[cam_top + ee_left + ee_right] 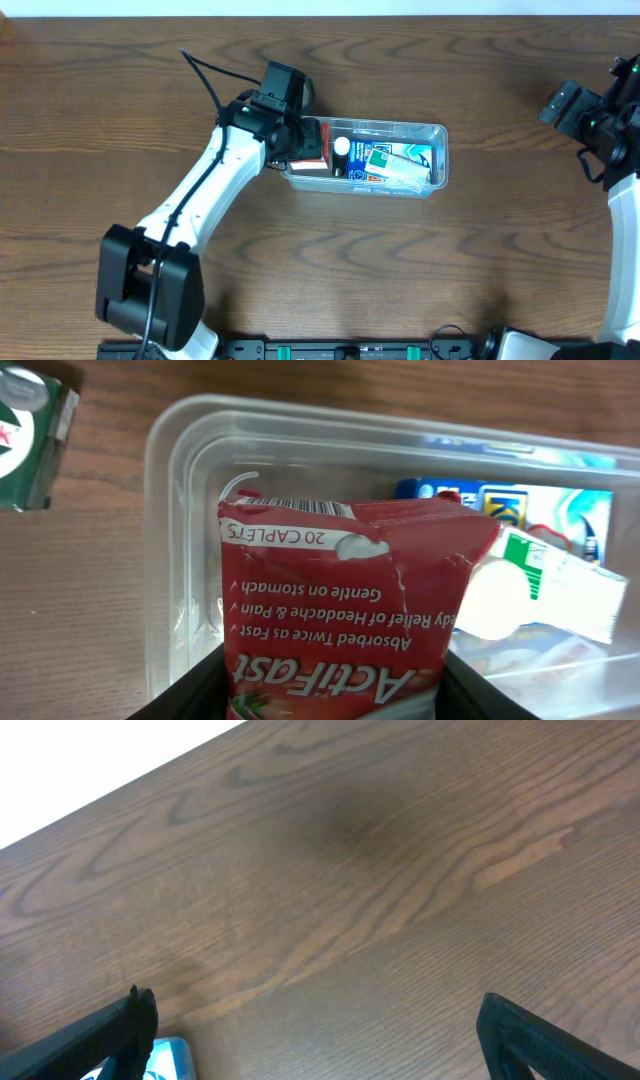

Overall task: Pack container
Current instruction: 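Lower the red box into the container's left end and open left gripper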

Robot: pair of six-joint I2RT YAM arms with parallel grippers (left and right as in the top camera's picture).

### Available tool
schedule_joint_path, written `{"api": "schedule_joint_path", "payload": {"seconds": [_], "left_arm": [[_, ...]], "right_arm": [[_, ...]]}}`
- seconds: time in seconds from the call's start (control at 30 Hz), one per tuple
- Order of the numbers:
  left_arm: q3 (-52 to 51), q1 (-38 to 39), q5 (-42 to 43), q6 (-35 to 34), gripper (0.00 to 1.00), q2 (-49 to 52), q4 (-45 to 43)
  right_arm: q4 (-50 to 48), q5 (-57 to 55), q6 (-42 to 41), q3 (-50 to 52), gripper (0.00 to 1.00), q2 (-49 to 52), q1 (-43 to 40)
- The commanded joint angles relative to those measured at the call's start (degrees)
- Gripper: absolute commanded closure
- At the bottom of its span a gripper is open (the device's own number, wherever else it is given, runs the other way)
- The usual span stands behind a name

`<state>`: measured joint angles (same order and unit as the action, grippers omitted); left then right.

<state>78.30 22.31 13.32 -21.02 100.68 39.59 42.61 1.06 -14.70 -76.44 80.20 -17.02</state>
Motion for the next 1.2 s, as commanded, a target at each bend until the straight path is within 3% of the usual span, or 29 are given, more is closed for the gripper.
{"api": "schedule_joint_path", "payload": {"seconds": [0.0,0.27,0.37,0.53,1.17], "left_arm": [[-0.5,0.2,-0.7,-0.3,0.48,1.9,0.0],[-0.5,0.2,-0.7,-0.3,0.47,3.0,-0.1],[-0.5,0.2,-0.7,-0.3,0.39,3.0,-0.3],[-0.5,0.2,-0.7,-0.3,0.36,3.0,-0.3],[2.3,-1.6,-0.7,1.4,0.35,0.7,-1.0]], "right_arm": [[0.1,-0.2,-0.7,-0.5,0.01,0.0,-0.2],[0.1,-0.2,-0.7,-0.5,0.01,0.0,-0.2],[0.1,-0.2,-0.7,-0.5,0.01,0.0,-0.2],[0.1,-0.2,-0.7,-0.5,0.01,0.0,-0.2],[0.1,-0.2,-0.7,-0.5,0.01,0.0,-0.2]]}}
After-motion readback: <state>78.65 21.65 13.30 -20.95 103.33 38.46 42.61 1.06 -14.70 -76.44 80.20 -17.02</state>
